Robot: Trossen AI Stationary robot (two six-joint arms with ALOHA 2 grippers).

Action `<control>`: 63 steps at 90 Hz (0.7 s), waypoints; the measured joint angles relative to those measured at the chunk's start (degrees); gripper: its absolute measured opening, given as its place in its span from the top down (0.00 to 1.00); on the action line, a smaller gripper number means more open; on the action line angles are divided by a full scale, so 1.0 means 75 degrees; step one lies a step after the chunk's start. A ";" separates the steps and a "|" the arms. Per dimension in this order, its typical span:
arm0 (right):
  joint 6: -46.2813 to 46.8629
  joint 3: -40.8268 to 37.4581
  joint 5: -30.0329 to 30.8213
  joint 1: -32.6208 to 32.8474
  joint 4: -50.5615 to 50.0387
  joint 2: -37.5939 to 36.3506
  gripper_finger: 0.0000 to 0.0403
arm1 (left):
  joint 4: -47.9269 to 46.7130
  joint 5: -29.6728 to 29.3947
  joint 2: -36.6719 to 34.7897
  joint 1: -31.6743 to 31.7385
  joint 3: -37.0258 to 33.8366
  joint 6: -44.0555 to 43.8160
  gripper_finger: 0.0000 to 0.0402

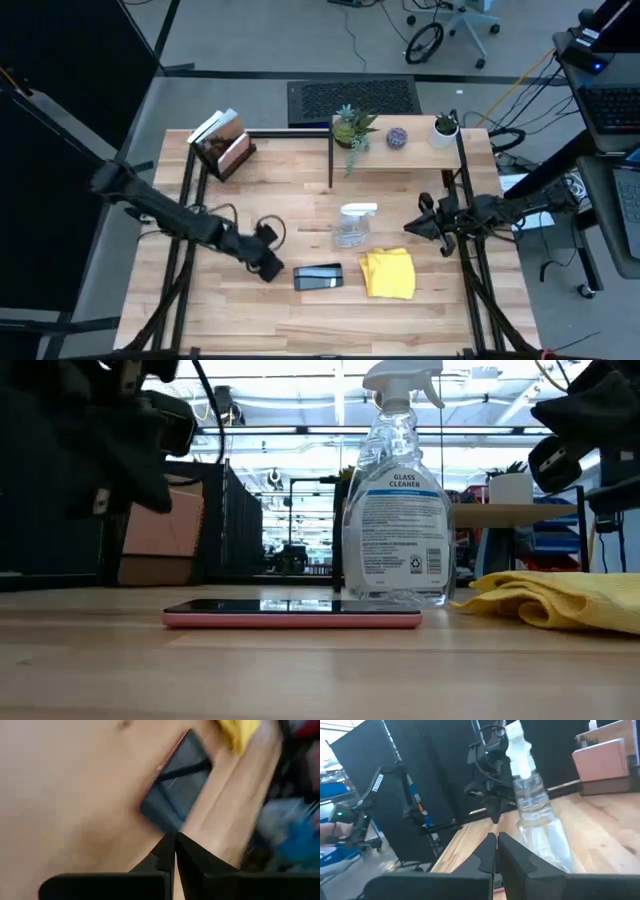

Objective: Apply microfiber cloth
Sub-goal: Spray the front of the cellphone using the glass cleaner spray

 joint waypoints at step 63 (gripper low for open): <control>-0.0443 0.0260 0.0797 0.1698 0.2127 0.4616 1.00 | 0.1064 0.0024 0.1881 -0.0265 0.0233 -0.1256 0.83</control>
